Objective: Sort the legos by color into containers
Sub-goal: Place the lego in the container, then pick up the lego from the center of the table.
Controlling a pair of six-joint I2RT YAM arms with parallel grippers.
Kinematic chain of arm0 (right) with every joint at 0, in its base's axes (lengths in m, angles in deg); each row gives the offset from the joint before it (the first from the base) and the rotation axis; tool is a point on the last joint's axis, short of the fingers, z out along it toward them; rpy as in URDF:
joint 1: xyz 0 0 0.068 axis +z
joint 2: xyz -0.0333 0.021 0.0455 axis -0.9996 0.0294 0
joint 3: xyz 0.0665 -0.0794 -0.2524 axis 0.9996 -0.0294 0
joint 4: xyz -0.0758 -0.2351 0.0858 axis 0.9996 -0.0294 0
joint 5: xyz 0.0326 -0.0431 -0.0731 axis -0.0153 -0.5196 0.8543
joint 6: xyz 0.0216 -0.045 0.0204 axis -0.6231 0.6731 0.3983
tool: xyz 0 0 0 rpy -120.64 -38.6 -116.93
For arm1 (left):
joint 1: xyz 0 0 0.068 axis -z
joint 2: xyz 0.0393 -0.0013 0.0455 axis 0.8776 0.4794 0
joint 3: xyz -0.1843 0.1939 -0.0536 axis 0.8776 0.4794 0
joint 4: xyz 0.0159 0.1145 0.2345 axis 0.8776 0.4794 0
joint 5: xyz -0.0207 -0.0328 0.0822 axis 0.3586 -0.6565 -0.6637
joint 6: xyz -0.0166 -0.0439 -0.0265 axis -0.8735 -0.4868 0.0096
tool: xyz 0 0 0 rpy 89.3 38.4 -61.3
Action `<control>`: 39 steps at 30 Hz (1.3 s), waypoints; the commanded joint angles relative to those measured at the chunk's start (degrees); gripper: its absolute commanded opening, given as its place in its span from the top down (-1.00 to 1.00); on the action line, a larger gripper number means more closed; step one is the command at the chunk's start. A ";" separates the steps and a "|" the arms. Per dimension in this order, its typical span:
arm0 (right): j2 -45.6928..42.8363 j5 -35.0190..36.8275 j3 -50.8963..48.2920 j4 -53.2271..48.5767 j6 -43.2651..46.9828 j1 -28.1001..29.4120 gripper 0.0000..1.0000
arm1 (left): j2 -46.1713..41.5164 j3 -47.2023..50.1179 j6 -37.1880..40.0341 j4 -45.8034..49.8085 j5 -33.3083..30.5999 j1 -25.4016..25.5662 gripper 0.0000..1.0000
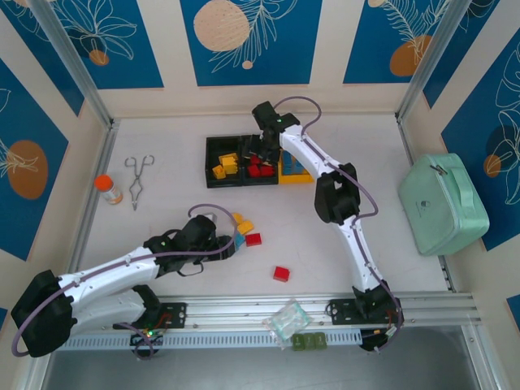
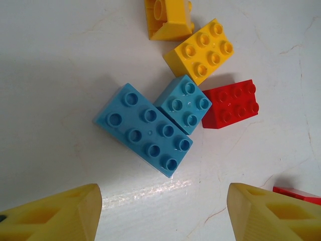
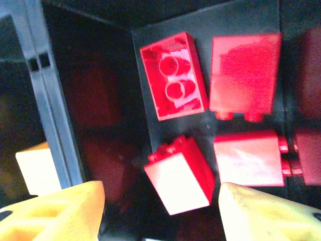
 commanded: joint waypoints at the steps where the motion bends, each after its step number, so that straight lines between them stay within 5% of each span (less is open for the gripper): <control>1: -9.43 0.06 -6.02 3.53 1.25 0.82 -0.24 | 0.03 -0.92 -0.98 1.23 -1.01 -0.63 -0.34; 13: -36.83 -1.62 -43.77 16.81 2.37 2.28 -0.24 | 7.07 -8.90 2.67 7.24 -3.84 -1.76 -0.33; 24: -63.74 -2.27 -76.88 19.81 -0.93 1.82 -0.25 | 24.30 -21.97 9.02 8.30 -1.66 -5.24 -0.34; 30: -76.12 -2.03 -87.77 18.56 -4.44 1.40 -0.25 | 33.59 -30.53 10.88 11.09 -3.76 -5.59 -0.36; 39: -82.51 -3.01 -94.59 19.12 -8.01 1.75 -0.26 | 43.26 -38.67 11.25 15.57 -8.73 -5.80 -0.38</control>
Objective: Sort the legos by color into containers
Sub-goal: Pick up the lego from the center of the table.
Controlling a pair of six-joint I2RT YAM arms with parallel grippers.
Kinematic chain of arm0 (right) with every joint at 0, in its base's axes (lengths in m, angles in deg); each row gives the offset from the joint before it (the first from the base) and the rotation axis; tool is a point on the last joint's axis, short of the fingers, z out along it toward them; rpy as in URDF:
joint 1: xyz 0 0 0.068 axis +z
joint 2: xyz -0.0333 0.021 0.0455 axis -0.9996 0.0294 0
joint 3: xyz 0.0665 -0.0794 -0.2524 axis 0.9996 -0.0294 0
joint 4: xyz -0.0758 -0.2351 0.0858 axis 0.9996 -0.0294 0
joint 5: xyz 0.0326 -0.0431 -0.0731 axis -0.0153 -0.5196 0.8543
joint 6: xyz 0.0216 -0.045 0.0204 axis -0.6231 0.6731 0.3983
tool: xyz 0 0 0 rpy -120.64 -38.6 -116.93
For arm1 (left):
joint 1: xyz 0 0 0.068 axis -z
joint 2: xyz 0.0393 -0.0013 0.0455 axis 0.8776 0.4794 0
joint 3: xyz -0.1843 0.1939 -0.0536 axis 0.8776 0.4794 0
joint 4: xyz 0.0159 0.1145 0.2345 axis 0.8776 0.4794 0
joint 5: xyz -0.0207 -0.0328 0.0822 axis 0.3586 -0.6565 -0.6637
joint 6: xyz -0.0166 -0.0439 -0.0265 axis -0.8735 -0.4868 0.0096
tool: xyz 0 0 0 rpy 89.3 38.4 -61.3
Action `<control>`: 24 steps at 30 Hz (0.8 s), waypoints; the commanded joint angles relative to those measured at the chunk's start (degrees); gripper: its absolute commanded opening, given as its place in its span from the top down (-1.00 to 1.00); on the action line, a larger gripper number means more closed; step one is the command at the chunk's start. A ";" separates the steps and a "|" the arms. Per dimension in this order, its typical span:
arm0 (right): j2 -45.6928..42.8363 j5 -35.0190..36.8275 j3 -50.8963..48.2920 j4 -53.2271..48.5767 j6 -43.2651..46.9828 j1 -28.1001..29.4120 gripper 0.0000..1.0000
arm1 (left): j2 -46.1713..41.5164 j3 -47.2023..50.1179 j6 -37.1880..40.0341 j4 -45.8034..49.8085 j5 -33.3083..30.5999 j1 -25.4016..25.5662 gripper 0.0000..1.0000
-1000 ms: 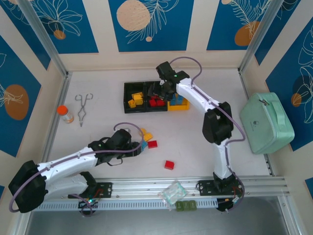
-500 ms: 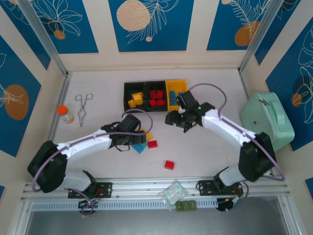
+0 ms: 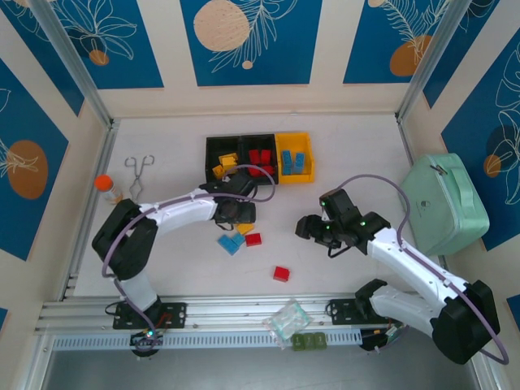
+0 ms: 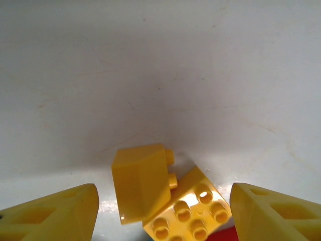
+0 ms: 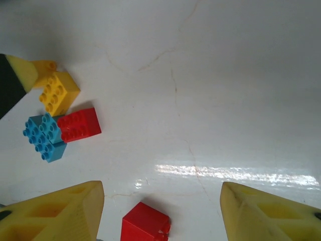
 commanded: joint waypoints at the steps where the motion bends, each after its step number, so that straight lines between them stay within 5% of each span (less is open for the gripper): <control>1: -1.10 -1.48 -0.99 0.37 -1.98 0.15 -0.25 | 2.80 -2.54 1.24 3.81 -2.77 -0.68 -0.37; 14: 0.50 -1.50 -1.70 2.03 -3.27 1.25 -0.24 | 7.94 -3.52 0.80 1.52 -3.25 -0.99 -0.05; 24: 0.84 -0.87 -1.87 2.42 -3.86 1.85 -0.24 | 7.45 -2.31 1.11 0.61 -2.58 -1.14 0.39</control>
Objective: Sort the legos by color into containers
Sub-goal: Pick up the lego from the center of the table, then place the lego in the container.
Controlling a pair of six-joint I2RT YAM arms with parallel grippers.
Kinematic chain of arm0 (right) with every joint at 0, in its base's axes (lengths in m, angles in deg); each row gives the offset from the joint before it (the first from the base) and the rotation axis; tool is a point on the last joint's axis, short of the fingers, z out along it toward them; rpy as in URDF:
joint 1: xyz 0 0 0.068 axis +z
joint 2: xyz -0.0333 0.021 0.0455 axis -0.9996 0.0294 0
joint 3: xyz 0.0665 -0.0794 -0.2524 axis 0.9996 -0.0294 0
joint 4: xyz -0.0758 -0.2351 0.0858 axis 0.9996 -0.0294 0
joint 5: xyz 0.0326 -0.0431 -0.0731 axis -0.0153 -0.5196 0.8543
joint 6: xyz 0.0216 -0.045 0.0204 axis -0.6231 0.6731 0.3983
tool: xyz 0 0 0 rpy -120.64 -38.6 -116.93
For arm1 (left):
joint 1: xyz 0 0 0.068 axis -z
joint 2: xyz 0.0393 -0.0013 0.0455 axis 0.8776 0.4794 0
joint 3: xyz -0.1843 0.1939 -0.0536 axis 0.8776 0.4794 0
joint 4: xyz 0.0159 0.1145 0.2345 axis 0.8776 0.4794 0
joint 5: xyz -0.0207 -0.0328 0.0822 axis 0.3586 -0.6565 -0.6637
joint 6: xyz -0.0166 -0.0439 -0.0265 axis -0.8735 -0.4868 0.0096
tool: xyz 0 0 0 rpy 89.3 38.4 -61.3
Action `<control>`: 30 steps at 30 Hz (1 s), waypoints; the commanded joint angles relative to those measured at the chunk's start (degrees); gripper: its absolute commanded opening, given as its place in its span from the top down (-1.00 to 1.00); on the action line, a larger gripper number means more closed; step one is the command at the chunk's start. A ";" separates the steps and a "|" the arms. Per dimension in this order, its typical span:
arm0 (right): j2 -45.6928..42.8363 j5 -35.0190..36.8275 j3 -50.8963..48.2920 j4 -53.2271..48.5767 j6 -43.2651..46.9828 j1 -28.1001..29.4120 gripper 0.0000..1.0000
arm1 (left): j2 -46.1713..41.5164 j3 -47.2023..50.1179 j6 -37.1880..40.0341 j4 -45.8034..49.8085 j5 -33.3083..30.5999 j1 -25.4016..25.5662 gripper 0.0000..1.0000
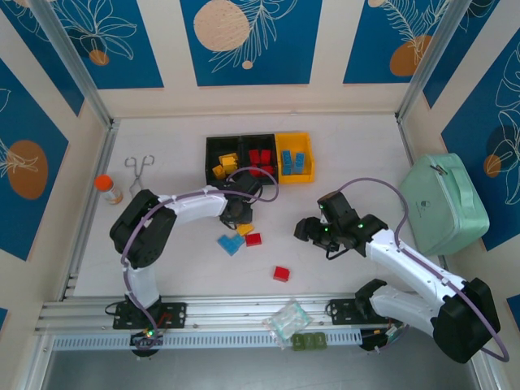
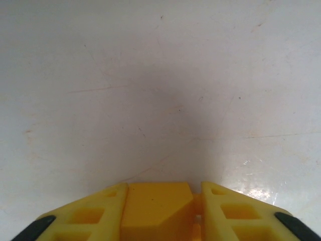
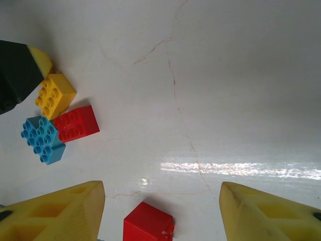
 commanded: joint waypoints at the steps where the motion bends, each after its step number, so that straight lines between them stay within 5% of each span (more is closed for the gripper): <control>1: 0.43 -0.70 -0.34 0.52 -0.79 0.50 -0.24 | 0.23 0.67 0.91 0.67 -0.18 -0.87 0.40; 20: 5.65 0.16 2.98 4.67 -0.70 6.45 -0.24 | -6.54 -8.89 8.09 6.46 -1.53 -8.14 0.41; 30: 9.58 1.10 5.56 5.40 -0.87 9.13 -0.23 | 0.68 -24.72 13.81 10.42 -2.83 -14.57 0.40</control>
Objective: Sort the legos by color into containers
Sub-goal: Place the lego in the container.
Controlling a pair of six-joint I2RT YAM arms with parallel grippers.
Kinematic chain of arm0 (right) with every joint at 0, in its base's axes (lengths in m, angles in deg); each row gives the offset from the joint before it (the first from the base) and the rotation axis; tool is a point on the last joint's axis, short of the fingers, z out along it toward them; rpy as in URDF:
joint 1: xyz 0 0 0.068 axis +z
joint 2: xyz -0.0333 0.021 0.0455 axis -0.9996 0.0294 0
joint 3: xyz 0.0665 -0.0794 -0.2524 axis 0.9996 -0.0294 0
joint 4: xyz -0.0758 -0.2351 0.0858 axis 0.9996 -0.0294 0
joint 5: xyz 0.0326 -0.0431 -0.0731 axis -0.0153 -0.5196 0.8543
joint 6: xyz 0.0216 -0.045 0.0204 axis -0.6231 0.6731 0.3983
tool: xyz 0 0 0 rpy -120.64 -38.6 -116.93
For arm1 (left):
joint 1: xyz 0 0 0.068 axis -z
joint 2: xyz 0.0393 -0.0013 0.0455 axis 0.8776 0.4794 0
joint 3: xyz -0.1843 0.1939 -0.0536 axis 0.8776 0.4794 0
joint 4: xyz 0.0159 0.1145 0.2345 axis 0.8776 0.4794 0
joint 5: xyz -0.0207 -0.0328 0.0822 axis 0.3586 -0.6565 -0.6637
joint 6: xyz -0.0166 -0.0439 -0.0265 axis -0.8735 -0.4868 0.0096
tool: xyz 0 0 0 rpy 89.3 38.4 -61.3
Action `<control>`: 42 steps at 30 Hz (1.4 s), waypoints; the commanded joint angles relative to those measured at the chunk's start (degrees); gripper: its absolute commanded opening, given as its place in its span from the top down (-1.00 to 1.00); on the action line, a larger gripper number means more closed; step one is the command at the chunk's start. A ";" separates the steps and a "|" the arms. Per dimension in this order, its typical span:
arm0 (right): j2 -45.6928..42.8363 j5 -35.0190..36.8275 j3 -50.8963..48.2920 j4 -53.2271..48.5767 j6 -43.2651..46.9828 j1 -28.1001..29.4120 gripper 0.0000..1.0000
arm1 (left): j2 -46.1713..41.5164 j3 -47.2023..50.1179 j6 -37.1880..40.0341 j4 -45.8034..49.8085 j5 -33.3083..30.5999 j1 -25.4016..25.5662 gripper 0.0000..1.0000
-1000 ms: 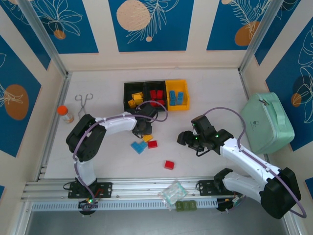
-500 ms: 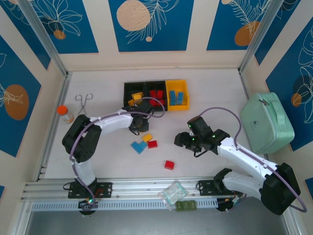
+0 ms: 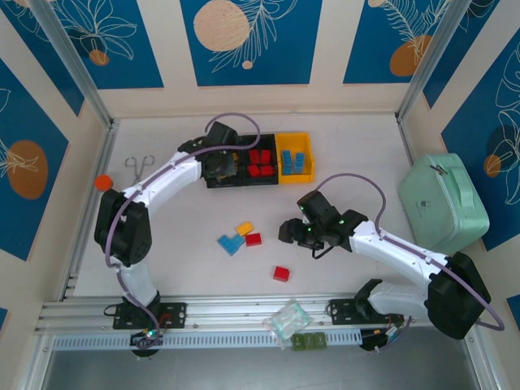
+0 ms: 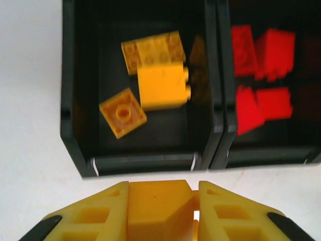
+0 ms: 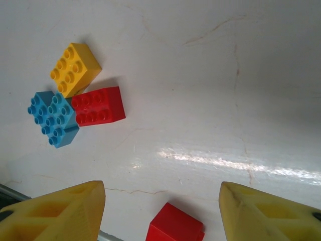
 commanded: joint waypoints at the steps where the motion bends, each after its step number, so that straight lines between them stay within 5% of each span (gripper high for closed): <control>1: 0.77 0.58 1.99 0.32 -0.91 0.80 -0.23 | 4.20 -5.45 3.59 3.32 -1.00 -1.75 0.40; 26: 1.22 2.35 3.81 -2.98 -1.58 1.06 -0.23 | 32.74 -41.20 7.50 13.00 2.32 -8.03 0.37; 29: 1.40 2.34 3.82 -3.11 -1.58 0.93 -0.23 | 33.76 -42.32 7.52 12.92 3.86 -7.99 0.32; 36: 2.10 2.44 3.86 -2.80 -1.89 0.96 -0.23 | 31.48 -42.03 7.43 13.06 4.69 -7.94 -0.14; 42: 2.28 2.86 3.76 -2.72 -1.84 1.19 -0.25 | 23.08 -32.93 6.98 9.15 6.08 -7.72 -0.16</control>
